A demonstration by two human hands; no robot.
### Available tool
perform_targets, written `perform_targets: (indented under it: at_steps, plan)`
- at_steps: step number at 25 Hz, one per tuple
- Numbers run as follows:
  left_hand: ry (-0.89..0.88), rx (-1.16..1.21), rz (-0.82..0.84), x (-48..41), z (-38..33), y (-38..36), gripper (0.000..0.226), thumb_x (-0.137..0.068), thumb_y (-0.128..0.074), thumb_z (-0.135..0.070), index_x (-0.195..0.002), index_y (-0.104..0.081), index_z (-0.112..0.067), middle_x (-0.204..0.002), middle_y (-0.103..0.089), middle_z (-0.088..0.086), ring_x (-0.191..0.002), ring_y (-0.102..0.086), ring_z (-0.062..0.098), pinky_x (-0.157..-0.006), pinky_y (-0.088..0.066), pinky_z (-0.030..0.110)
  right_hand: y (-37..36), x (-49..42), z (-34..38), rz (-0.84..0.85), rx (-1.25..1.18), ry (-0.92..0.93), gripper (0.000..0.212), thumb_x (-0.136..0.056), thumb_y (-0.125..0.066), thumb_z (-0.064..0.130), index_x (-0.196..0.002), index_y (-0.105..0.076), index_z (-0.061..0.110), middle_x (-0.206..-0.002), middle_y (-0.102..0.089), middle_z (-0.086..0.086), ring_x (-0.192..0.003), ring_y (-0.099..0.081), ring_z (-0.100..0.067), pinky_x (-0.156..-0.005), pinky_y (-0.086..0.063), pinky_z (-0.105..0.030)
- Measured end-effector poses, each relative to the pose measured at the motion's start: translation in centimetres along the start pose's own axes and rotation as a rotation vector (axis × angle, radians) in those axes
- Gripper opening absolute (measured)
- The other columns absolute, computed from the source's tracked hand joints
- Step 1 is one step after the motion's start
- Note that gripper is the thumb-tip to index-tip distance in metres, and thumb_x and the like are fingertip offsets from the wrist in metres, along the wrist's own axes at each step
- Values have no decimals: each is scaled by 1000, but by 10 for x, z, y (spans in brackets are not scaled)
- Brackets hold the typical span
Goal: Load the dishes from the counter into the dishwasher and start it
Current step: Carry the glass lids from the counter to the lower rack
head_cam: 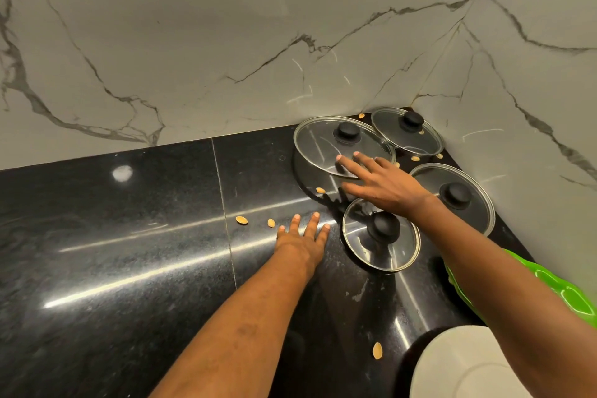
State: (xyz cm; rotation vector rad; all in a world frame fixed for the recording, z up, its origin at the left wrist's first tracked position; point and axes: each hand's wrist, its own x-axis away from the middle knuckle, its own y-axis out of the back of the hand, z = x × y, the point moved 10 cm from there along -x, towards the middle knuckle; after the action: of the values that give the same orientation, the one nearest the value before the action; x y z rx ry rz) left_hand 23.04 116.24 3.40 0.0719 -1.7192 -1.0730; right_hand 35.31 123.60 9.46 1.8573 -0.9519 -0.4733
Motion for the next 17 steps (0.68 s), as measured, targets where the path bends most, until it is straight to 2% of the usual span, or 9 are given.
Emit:
perform_targets:
  at_steps: [4,7,8,11,12,14,17]
  plan:
    - [3,-8,-5,0,1,0,133,-72,-84,-13,-154,20,-20,-158,31,9,-147,19,39,-120,-4,56,20,-8,-21,-59,47,-135,46,-97,-27,22,-124,-58,2,-150,-32,-26,-126,-46,-49,-82,-53,-57]
    - [5,-13,-9,-1,0,-2,132,-73,-84,-13,-154,19,-19,-158,31,9,-147,19,40,-120,-5,56,34,-20,-17,-46,43,-105,26,-93,-48,13,-117,-49,3,-147,-34,-32,-121,-50,-51,-68,-58,-53]
    - [7,-17,-15,-2,1,-2,132,-73,-84,-13,-154,19,-19,-158,31,9,-147,19,40,-120,-5,56,38,-25,-18,-37,11,-113,29,-90,-56,9,-116,-44,6,-145,-35,-33,-119,-52,-51,-62,-58,-50]
    - [12,-11,-16,-4,2,-1,131,-73,-84,-13,-154,19,-20,-158,31,8,-147,19,39,-120,-5,56,48,-40,-21,-45,-61,-208,56,-82,-69,2,-124,-33,11,-142,-42,-30,-116,-56,-48,-51,-56,-43]
    - [13,-11,-13,-4,2,-2,132,-73,-84,-13,-154,19,-20,-158,32,8,-147,19,39,-120,-5,56,50,-43,-21,-50,-78,-244,64,-82,-69,1,-132,-29,12,-143,-41,-27,-118,-55,-47,-54,-57,-44]
    - [15,-15,-10,-5,3,-2,133,-72,-85,-13,-154,20,-21,-158,31,8,-147,19,39,-120,-5,56,49,-44,-19,-54,-114,-313,69,-88,-62,1,-145,-23,8,-148,-37,-25,-126,-49,-46,-70,-59,-50]
    - [14,-14,-11,-6,3,-3,136,-70,-86,-13,-154,20,-21,-159,31,7,-147,19,38,-121,-5,56,48,-41,-18,-68,-102,-401,56,-94,-53,0,-145,-31,-2,-143,-40,-32,-127,-48,-44,-85,-55,-52]
